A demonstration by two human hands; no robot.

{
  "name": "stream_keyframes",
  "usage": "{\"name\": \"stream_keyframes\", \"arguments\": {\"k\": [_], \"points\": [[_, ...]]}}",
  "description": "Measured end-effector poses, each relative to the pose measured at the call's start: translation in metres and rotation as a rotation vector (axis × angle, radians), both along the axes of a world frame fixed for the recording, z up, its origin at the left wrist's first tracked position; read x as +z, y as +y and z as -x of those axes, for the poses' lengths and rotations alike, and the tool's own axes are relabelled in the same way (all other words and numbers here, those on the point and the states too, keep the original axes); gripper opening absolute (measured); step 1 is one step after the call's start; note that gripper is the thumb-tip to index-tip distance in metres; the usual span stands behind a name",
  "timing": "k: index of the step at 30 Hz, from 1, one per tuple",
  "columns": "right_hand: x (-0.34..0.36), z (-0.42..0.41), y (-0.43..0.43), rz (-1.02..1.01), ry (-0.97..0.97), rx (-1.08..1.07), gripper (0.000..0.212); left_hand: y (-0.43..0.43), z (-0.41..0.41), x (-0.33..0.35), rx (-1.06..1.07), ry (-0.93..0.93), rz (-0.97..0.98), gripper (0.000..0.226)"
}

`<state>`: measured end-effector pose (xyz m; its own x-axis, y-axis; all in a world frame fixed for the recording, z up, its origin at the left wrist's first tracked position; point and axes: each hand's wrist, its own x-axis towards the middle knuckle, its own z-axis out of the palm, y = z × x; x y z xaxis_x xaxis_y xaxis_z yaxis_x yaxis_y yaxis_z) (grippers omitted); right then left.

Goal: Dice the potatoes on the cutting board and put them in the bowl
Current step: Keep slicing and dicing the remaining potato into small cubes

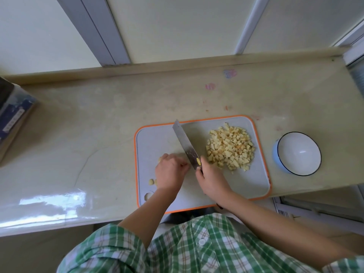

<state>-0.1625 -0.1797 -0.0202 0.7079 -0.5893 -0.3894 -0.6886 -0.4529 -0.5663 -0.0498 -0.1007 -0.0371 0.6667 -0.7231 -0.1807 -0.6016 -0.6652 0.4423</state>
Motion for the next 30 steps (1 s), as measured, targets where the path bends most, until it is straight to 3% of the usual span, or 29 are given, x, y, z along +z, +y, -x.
{"name": "stream_keyframes", "arguments": {"k": [6, 11, 14, 18, 24, 30], "points": [[0.010, 0.006, -0.005, -0.040, -0.025, 0.034, 0.006, 0.014, -0.004, -0.007, -0.063, -0.121, 0.078, 0.016], [0.007, 0.008, 0.002, -0.021, 0.024, 0.101, 0.012, 0.015, -0.002, -0.012, -0.034, -0.096, 0.035, 0.014], [0.000, 0.006, 0.005, -0.005, 0.027, 0.114, 0.003, 0.011, 0.000, -0.011, -0.015, -0.083, 0.026, 0.014], [-0.004, 0.000, 0.006, 0.032, 0.006, 0.083, 0.013, 0.010, -0.001, -0.012, -0.011, -0.091, 0.016, 0.014], [0.002, -0.002, -0.004, -0.088, -0.049, -0.111, 0.011, 0.016, -0.002, -0.010, -0.036, -0.116, 0.087, 0.016], [0.009, -0.004, 0.013, -0.262, -0.049, -0.092, 0.010, 0.028, -0.009, -0.013, 0.094, -0.136, 0.136, 0.012]]}}
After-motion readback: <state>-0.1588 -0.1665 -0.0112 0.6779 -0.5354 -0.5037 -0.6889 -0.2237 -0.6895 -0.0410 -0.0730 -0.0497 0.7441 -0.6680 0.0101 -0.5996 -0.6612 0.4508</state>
